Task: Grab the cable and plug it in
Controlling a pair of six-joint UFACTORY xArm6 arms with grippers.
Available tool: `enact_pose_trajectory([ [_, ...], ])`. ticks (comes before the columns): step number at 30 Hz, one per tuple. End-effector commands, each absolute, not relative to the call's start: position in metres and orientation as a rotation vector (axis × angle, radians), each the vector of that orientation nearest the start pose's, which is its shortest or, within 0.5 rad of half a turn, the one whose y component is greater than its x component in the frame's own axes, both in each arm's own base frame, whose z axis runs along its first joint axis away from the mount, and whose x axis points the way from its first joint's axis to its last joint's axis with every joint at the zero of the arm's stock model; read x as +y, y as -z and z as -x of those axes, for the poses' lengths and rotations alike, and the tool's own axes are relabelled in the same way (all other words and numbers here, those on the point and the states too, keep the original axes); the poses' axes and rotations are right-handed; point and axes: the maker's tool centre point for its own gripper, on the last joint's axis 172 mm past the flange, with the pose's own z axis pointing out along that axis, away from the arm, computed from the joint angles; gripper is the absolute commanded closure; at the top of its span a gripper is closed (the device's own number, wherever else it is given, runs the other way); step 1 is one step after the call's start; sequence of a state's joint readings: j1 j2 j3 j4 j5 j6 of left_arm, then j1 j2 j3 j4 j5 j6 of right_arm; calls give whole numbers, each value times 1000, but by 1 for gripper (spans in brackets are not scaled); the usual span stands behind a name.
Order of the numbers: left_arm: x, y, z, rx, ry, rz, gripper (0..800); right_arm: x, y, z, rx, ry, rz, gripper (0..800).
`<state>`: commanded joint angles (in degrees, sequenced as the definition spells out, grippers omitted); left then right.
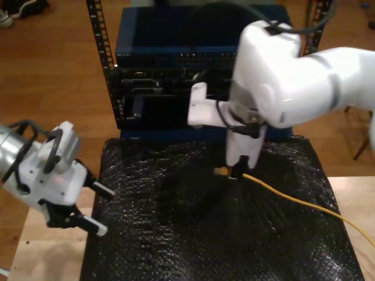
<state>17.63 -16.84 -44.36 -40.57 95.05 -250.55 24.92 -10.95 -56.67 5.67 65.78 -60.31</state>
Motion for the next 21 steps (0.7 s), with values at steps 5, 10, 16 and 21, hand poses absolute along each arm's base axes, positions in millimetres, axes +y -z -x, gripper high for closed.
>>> enact_pose_trajectory([
  [5, -134, -265, -307, -1504, -508, -1629, 1, 187, -246, -368, -1904, 115, 2260, 796],
  [10, -155, -278, -330, -1489, -557, -1578, 2, 187, -262, -359, -1821, 167, 2210, 797],
  [16, -179, -292, -345, -1508, -584, -1523, 2, 190, -275, -354, -1784, 198, 2195, 796],
  [21, -204, -296, -338, -1536, -570, -1467, 2, 203, -283, -347, -1737, 208, 2155, 796],
])
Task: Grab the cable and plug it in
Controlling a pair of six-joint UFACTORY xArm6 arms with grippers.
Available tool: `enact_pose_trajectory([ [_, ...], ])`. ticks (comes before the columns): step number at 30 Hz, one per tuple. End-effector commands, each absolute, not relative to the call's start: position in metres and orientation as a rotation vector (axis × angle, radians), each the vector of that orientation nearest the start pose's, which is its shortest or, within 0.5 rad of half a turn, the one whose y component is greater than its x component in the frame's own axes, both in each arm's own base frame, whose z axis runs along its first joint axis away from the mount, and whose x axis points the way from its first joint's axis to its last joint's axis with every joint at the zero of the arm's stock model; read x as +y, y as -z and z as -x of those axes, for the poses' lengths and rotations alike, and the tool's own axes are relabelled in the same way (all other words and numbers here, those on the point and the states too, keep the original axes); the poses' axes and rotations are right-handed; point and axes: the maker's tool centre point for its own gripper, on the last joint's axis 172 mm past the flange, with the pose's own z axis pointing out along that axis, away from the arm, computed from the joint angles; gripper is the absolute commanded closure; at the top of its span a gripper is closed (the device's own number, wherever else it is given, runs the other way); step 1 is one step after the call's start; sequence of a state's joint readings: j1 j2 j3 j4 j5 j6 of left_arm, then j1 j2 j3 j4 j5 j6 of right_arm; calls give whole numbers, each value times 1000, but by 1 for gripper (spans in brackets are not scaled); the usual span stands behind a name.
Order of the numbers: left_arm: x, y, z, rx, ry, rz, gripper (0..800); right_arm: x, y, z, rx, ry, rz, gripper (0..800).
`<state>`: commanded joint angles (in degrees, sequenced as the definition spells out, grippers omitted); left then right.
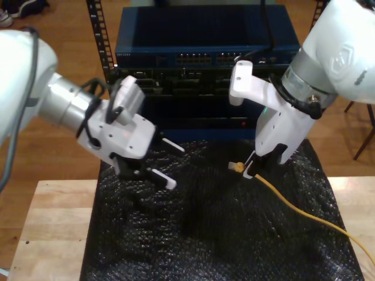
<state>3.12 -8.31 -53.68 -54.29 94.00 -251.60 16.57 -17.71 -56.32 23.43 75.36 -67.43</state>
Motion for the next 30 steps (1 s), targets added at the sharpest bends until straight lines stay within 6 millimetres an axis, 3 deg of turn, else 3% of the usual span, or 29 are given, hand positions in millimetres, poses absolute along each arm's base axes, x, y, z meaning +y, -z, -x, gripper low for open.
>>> enact_pose_trajectory([
  [8, -223, -308, -341, -1516, -618, -1430, 5, 209, -295, -350, -1725, 248, 2147, 796],
  [18, -227, -321, -350, -1518, -664, -1418, 30, 222, -304, -349, -1688, 282, 2116, 796],
  [30, -230, -327, -353, -1498, -690, -1409, 179, 230, -315, -351, -1634, 320, 2094, 796],
])
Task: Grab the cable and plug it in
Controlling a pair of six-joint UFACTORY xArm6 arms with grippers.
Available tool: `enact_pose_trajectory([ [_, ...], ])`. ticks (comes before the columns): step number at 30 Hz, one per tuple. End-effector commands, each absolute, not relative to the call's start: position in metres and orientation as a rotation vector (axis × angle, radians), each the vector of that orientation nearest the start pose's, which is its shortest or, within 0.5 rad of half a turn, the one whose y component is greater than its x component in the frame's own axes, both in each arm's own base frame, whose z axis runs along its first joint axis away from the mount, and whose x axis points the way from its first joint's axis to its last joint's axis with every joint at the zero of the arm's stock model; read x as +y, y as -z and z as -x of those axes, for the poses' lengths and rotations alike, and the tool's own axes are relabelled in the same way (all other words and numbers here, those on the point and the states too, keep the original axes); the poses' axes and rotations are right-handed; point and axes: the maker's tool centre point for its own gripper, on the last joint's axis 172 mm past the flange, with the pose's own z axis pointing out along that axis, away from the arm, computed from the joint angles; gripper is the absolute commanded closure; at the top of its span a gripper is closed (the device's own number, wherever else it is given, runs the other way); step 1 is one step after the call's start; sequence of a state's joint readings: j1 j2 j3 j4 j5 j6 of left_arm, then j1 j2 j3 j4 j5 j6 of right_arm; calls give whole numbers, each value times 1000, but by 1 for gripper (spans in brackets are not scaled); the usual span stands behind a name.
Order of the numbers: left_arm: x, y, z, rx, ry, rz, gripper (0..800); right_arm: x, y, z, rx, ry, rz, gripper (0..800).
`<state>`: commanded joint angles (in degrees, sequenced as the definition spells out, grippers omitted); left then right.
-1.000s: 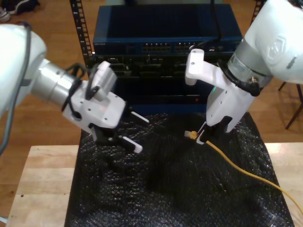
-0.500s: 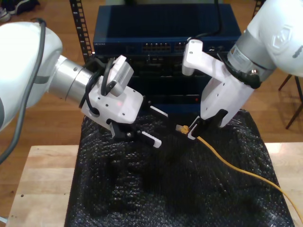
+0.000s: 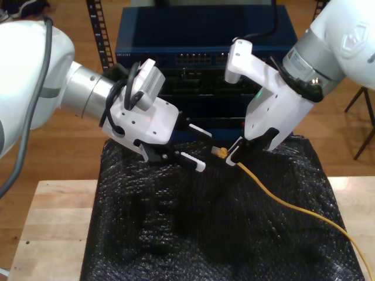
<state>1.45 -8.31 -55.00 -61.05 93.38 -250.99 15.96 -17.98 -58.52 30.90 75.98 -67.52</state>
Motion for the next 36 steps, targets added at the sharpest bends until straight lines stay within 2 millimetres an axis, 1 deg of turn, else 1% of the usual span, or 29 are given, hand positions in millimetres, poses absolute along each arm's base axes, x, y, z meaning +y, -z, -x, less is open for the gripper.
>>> enact_pose_trajectory([
  [4, -230, -326, -352, -1497, -689, -1409, 221, 235, -317, -345, -1617, 311, 2070, 796],
  [7, -230, -326, -352, -1492, -688, -1409, 252, 234, -317, -346, -1611, 313, 2073, 796],
  [9, -230, -326, -352, -1492, -688, -1409, 292, 233, -316, -346, -1606, 309, 2074, 796],
  [11, -229, -326, -352, -1493, -691, -1408, 305, 233, -316, -346, -1606, 309, 2074, 796],
  [13, -229, -326, -352, -1497, -694, -1406, 338, 234, -315, -346, -1602, 307, 2072, 796],
  [17, -229, -327, -351, -1504, -698, -1395, 359, 240, -319, -346, -1577, 320, 2057, 796],
  [20, -229, -327, -351, -1508, -701, -1389, 361, 235, -318, -349, -1561, 324, 2067, 796],
  [25, -229, -329, -350, -1510, -704, -1385, 364, 235, -317, -349, -1558, 321, 2068, 796],
  [31, -229, -328, -349, -1509, -702, -1385, 417, 235, -316, -349, -1556, 317, 2068, 796],
  [34, -229, -328, -349, -1509, -702, -1385, 424, 235, -316, -350, -1556, 319, 2069, 796],
  [36, -229, -328, -349, -1509, -702, -1385, 494, 235, -315, -350, -1556, 317, 2069, 796],
])
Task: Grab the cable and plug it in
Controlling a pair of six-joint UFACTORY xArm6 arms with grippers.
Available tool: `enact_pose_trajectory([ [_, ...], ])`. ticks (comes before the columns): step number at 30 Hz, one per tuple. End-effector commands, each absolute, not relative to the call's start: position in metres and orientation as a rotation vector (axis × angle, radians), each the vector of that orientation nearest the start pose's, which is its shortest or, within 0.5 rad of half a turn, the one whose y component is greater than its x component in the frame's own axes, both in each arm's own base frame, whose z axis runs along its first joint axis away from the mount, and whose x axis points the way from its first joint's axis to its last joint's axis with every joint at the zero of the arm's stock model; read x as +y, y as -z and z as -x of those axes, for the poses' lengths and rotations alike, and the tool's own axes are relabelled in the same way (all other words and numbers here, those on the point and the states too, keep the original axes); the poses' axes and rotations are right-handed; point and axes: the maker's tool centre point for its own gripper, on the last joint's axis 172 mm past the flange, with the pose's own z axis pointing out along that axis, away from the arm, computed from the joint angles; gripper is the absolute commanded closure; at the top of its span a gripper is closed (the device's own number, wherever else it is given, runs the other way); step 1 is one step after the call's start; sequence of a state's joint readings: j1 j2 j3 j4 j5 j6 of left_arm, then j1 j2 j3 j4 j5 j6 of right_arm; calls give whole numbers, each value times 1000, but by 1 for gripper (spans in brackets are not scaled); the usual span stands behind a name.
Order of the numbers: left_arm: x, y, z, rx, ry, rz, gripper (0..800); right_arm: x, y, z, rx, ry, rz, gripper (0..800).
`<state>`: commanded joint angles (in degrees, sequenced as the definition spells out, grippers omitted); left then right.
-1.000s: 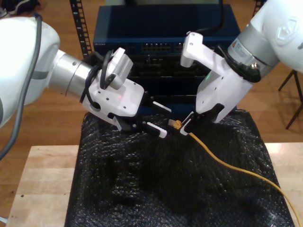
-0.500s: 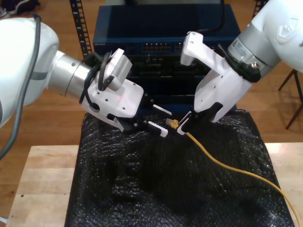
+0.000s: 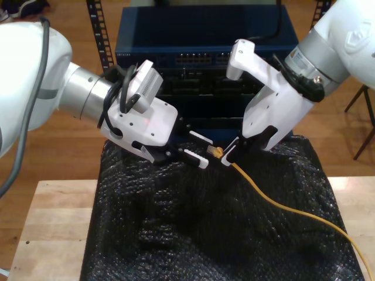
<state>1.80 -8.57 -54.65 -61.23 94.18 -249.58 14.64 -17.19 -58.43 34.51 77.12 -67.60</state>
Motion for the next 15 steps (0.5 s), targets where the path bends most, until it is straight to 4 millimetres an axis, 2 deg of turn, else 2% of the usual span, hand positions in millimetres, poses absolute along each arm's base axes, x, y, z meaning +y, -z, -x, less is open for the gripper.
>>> enact_pose_trajectory([
  [3, -229, -328, -349, -1509, -702, -1385, 514, 235, -315, -350, -1556, 317, 2069, 796],
  [5, -229, -329, -350, -1509, -704, -1386, 579, 235, -315, -350, -1556, 317, 2069, 796],
  [15, -229, -330, -350, -1506, -709, -1385, 579, 235, -315, -350, -1556, 317, 2069, 796],
])
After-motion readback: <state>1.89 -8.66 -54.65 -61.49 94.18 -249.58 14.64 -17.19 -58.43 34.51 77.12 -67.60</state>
